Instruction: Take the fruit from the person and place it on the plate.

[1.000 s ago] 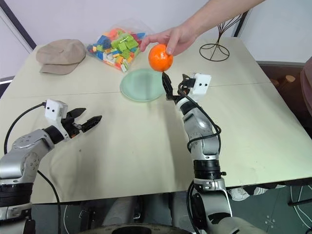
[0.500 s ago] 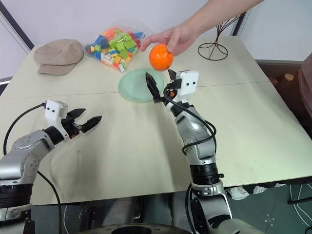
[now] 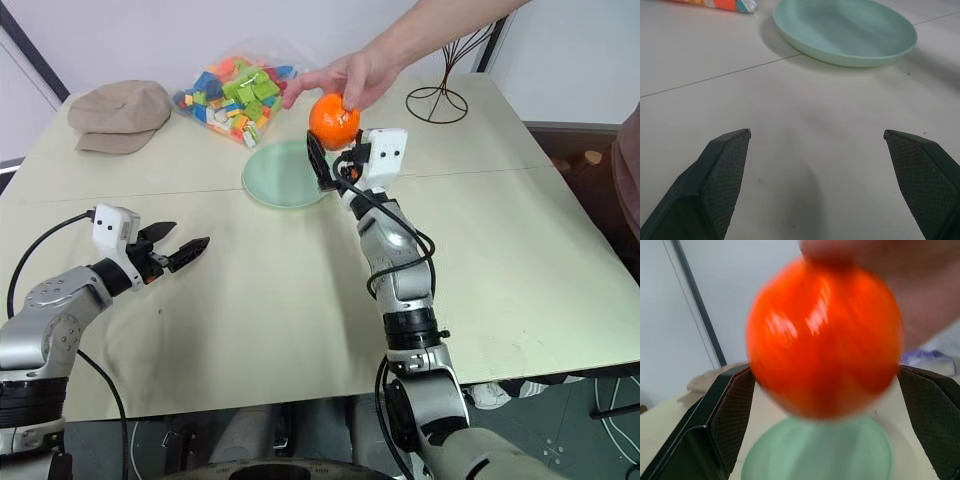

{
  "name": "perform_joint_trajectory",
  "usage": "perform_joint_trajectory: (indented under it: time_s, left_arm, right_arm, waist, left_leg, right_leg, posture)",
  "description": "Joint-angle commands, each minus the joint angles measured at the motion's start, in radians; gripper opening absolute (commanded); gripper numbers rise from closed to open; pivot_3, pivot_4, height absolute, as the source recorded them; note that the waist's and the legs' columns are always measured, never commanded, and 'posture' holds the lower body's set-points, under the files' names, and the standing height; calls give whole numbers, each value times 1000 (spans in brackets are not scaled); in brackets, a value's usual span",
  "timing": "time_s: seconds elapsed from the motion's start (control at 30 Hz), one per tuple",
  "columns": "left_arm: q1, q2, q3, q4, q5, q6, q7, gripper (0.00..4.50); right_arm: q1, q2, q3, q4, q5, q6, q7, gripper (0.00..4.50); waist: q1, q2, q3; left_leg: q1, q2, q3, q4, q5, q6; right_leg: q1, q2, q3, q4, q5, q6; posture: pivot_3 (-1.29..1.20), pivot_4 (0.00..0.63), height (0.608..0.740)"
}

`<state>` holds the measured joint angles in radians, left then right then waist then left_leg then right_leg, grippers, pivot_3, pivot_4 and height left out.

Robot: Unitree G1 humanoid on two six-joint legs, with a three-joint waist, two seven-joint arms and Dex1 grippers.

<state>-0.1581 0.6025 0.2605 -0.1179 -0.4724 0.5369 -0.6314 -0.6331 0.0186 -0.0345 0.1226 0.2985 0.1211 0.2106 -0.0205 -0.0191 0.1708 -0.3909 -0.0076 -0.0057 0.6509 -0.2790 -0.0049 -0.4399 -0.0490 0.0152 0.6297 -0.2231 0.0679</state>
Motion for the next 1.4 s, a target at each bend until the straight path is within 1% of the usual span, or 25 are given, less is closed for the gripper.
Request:
perform_joint_trajectory:
  time_s: [0.03,0.1,0.2,0.3,0.37,0.43,0.67,0.8,0.83,1.13,1.2,1.27,1.33,1.4]
  left_arm:
    - [7,2,40,-52,-35,-23,-20,4472]
    - [12,4,48,-73,-57,-34,-42,4472]
    - [-3,24,63,-149,-129,-8,-90,4472]
    - [-32,44,90,-202,-241,76,-109,4472]
    - [-38,75,101,-242,-332,141,-148,4472]
    - [-45,105,95,-254,-351,162,-169,4472]
    - [-115,148,98,-195,-359,168,-182,4472]
    - [-124,150,91,-185,-358,168,-185,4500]
    - [-123,150,89,-183,-357,167,-187,4500]
    - [-126,144,75,-173,-342,158,-183,4500]
    - [-129,145,73,-172,-341,157,-185,4500]
    - [-130,150,74,-173,-342,158,-189,4500]
    - [-135,158,74,-170,-341,159,-196,4500]
    - [-143,169,67,-166,-333,157,-210,4500]
  right_arm:
    - [-35,3,-25,-5,9,-35,3,4495]
    - [-35,2,-29,-10,13,-32,5,4495]
    - [-24,-4,-27,-26,13,-16,9,4495]
    - [-17,-5,-25,-30,11,-7,11,4495]
    - [-17,-5,-26,-31,11,-1,11,4495]
    - [-18,-6,-26,-31,12,4,14,4495]
    - [-19,-11,-29,-32,10,10,14,4495]
    - [-11,-13,-29,-40,5,6,11,3377]
    - [-8,-14,-29,-42,2,5,9,3303]
    - [-10,-35,-35,-52,-5,17,-1,3303]
    - [-2,-54,-41,-89,2,37,-3,3303]
    - [35,-88,-42,-167,8,79,3,3303]
    - [103,-131,-19,-241,-1,128,27,3303]
    - [153,-148,12,-269,-3,164,47,3303]
  waist:
    - [0,0,0]
    - [1,0,0]
    - [1,0,0]
    - [1,0,0]
    - [0,0,0]
    - [-2,0,0]
    - [-2,0,0]
    - [-1,0,0]
    - [-1,0,0]
    - [-1,0,0]
    - [-1,0,0]
    - [0,0,0]
    - [6,0,0]
    - [4,0,0]
  left_leg:
    - [0,0,0,0,0,0]
    - [0,0,0,0,0,0]
    - [-1,0,0,0,0,0]
    - [-1,0,0,0,0,0]
    - [-1,0,0,0,0,0]
    - [-1,0,0,0,0,0]
    - [0,0,0,0,0,0]
    - [0,0,0,0,0,0]
    - [0,0,0,0,0,0]
    - [0,0,0,0,0,0]
    - [0,0,0,0,1,-1]
    - [0,0,0,0,1,-1]
    - [0,0,0,0,1,-1]
    - [-1,0,0,0,1,-1]
  right_leg:
    - [0,0,0,0,0,0]
    - [0,0,0,0,0,0]
    - [0,-1,0,0,0,0]
    - [0,-1,0,0,0,0]
    - [0,-1,0,0,0,-1]
    - [0,-1,0,0,0,-1]
    - [0,2,0,0,0,-1]
    - [0,2,0,0,0,-1]
    - [0,2,0,0,0,0]
    - [0,2,0,0,0,0]
    - [0,2,0,0,0,0]
    - [0,2,0,0,0,0]
    - [0,2,0,0,0,0]
    - [1,2,0,-1,0,0]
  posture:
    - [0,150,740]
    - [0,150,740]
    - [0,150,740]
    - [0,150,740]
    - [0,150,740]
    - [0,150,740]
    - [0,150,740]
    - [0,150,740]
    - [0,150,740]
    - [0,150,740]
    - [0,150,740]
    - [0,150,740]
    - [0,150,740]
    - [0,150,740]
